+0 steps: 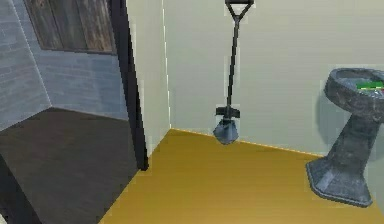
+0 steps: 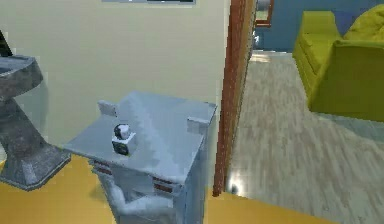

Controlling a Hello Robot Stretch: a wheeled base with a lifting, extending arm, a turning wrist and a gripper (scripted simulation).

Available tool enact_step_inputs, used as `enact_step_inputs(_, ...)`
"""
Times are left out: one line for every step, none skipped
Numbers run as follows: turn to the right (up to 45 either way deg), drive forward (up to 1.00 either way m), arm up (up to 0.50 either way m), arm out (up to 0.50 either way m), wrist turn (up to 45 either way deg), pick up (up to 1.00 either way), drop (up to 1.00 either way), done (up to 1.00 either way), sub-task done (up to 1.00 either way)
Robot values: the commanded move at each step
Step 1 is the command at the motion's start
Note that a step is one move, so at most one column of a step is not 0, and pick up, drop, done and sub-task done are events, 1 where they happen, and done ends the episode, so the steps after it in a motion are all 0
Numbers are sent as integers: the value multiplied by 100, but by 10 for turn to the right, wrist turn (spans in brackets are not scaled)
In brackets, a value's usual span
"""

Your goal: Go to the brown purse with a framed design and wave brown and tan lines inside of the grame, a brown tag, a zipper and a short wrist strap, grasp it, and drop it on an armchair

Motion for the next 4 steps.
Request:
enact_step_inputs(-150,0,0,0,0,0,0,0,0)
enact_step_inputs(0,50,0,0,0,0,0,0,0)
enact_step_inputs(-90,0,0,0,0,0,0,0,0)
enact_step_inputs(0,65,0,0,0,0,0,0,0)
